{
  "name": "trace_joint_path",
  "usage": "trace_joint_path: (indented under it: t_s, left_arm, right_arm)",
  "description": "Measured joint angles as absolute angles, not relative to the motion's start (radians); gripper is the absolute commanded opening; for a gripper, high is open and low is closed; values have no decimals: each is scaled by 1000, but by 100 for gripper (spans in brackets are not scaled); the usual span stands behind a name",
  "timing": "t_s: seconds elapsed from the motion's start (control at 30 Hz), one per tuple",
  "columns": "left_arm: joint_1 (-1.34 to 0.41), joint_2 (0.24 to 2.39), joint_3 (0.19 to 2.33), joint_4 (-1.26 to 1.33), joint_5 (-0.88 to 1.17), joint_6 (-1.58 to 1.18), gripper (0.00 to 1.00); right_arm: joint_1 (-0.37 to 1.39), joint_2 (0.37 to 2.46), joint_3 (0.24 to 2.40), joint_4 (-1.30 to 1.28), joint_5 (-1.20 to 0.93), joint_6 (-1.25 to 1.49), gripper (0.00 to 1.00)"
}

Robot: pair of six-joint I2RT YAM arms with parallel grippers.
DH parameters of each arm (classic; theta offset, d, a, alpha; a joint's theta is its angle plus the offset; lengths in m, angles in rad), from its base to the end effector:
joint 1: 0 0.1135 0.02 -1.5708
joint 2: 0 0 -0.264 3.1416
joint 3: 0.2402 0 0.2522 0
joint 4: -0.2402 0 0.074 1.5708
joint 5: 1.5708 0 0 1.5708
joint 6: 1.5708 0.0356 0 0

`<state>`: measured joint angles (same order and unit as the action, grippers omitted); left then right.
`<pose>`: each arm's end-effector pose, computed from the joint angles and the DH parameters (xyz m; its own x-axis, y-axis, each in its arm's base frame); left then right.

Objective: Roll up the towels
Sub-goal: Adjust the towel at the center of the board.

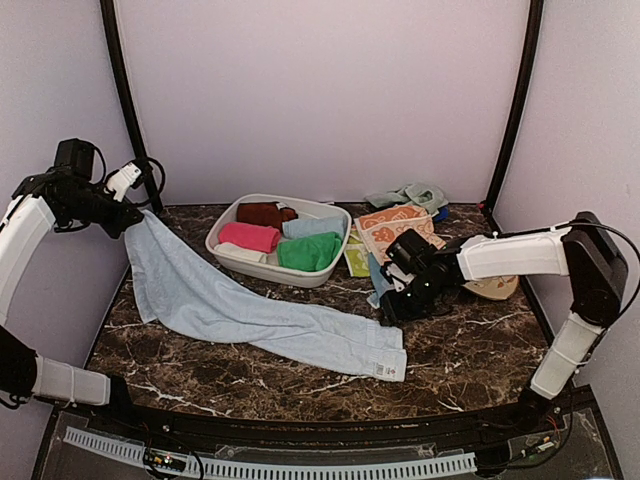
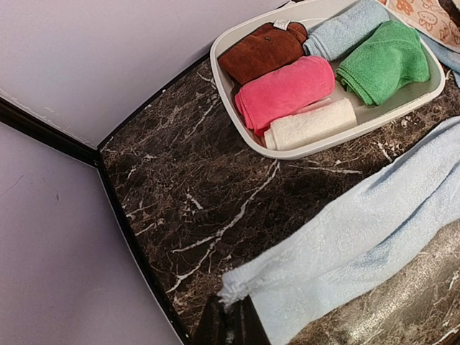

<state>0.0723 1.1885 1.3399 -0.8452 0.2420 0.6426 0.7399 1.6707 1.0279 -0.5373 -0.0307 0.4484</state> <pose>0.2381 0.0087 0.3853 -0.4425 0.5513 -0.7073 0.4732 0.8135 0.3381 0.2357 0.2166 0.1760 -0.9113 -0.2452 -0.3309 -0.3190 0.9284 0.1907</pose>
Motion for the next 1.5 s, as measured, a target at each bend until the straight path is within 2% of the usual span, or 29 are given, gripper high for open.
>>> trace_joint_path:
  t_s: [0.07,0.2,0.27,0.33,0.37,0.53,0.83,0.93,1.07,1.33,1.5]
  left_arm:
    - [73,1188,1340,-845,242,643,0]
    - [75,1188,1337,-844,242,643,0]
    - [75,1188,1333,-844,242,644,0]
    - [75,1188,1326,-842,239,644,0]
    - [75,1188,1321,-841,237,645,0]
    - [75,1188,1301,-836,223,651,0]
    - [75,1188,1275,-818,196,662,0]
    - [75,1188,1275,-807,186,662,0]
    - [75,1188,1275,-801,182,662,0]
    - [75,1188,1267,-801,183,662,0]
    - [75,1188,1255,-801,183,662,0]
  right_arm:
    - [739,1704,1028,-514,-60,443,51]
    - [738,1737,1027,-465,-120,441,35]
    - [738,1747,1026,-439,-152,447,21]
    - [739,1755,1026,-418,-179,458,3]
    - [739,1756,1026,-411,-189,450,0]
    - [780,1741,1014,-393,-171,465,0]
    - [1006,1605,920,-404,-133,507,1]
    - [1005,1550,899,-436,-125,514,32]
    - [973,1503,903,-459,-141,490,49]
    - [749,1528,960,-478,-163,464,50]
    - [752,1680,1055,-461,-158,446,52]
